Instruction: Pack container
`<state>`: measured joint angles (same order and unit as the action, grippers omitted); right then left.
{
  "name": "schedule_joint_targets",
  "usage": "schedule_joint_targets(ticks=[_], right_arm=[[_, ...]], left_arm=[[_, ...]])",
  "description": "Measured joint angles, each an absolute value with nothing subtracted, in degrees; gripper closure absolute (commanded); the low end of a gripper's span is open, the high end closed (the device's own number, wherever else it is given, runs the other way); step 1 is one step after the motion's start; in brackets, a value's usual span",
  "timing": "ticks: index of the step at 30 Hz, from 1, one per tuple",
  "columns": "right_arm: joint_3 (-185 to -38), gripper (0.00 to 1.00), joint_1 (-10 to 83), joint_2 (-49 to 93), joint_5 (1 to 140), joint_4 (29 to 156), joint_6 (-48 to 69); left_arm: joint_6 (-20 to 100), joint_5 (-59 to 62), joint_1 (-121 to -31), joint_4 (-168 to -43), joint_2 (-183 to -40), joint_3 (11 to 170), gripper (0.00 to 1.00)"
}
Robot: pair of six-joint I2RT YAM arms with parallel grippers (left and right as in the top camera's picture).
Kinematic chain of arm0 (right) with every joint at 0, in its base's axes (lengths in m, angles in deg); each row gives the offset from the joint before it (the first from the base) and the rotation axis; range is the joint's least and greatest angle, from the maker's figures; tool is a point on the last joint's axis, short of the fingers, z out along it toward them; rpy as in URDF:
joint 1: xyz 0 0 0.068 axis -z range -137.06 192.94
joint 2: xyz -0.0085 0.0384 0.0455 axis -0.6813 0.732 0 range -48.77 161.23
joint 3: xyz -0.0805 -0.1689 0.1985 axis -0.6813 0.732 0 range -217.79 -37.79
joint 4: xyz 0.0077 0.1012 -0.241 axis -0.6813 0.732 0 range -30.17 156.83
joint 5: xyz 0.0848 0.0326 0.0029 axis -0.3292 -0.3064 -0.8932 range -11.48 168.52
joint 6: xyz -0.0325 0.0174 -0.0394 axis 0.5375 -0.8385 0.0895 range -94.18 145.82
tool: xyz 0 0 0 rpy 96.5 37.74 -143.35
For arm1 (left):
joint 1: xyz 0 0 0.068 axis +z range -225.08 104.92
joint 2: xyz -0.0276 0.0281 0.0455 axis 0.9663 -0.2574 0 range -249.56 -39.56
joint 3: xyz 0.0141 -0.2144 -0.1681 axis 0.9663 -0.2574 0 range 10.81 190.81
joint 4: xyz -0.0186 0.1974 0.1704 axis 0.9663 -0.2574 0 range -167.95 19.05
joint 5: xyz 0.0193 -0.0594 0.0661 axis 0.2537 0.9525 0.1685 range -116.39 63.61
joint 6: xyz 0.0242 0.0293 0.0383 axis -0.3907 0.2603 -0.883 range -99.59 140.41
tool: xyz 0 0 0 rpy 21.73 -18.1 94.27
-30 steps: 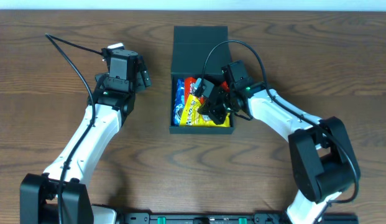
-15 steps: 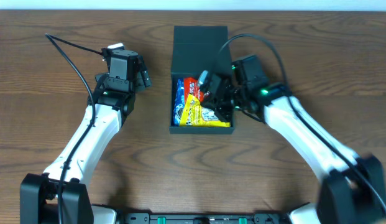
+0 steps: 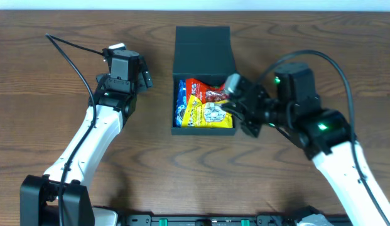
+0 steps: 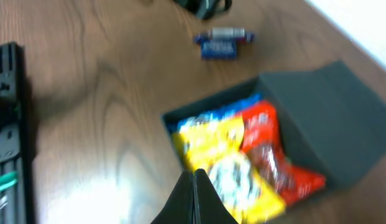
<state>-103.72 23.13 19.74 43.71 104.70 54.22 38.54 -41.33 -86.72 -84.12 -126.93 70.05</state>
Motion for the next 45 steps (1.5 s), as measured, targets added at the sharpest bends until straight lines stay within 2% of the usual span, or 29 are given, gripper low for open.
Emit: schedule_joint_targets(ticks=[11, 15, 16, 17, 18, 19, 20, 26, 35, 41, 45], right_arm=[[-103.7, 0.98, 32.6, 8.0, 43.8, 123.4, 57.2], [-103.7, 0.98, 34.3, 3.6, 43.8, 126.2, 58.5], [-103.7, 0.90, 34.7, 2.2, 43.8, 126.2, 58.7], [-103.7, 0.71, 34.9, 0.8, 43.8, 126.1, 58.9], [-103.7, 0.68, 34.9, 0.0, 43.8, 126.1, 58.9], [-103.7, 0.51, 34.9, -1.0, 43.8, 125.9, 59.2], [-103.7, 0.01, 34.9, -1.6, 43.9, 125.9, 58.6], [-103.7, 0.01, 34.9, -1.0, 48.5, 125.1, 51.5], [-103.7, 0.01, 35.0, -1.0, 50.3, 125.2, 49.6], [-103.7, 0.01, 35.0, -1.0, 50.4, 125.2, 49.4], [-103.7, 0.01, 35.0, -1.0, 50.5, 125.2, 49.2]], left_arm=[[38.5, -41.4, -86.7, -86.0, -126.9, 70.1, 0.05], [38.5, -41.4, -86.7, -87.7, -126.9, 70.1, 0.05], [38.5, -41.4, -86.7, -87.9, -126.9, 70.1, 0.05], [38.3, -41.4, -86.7, -88.1, -126.9, 70.1, 0.05], [38.3, -41.4, -86.7, -88.4, -126.9, 70.1, 0.05], [38.3, -41.4, -86.7, -88.7, -126.9, 70.1, 0.05], [38.1, -41.4, -86.7, -88.9, -126.9, 70.1, 0.05], [38.1, -41.4, -86.7, -88.9, -126.9, 70.1, 0.05], [37.9, -40.2, -85.4, -89.1, -127.2, 70.1, 0.05], [31.9, -38.6, -82.4, -80.6, -133.4, 70.1, 0.05], [26.5, -37.4, -82.2, -71.7, -139.0, 70.1, 0.00]])
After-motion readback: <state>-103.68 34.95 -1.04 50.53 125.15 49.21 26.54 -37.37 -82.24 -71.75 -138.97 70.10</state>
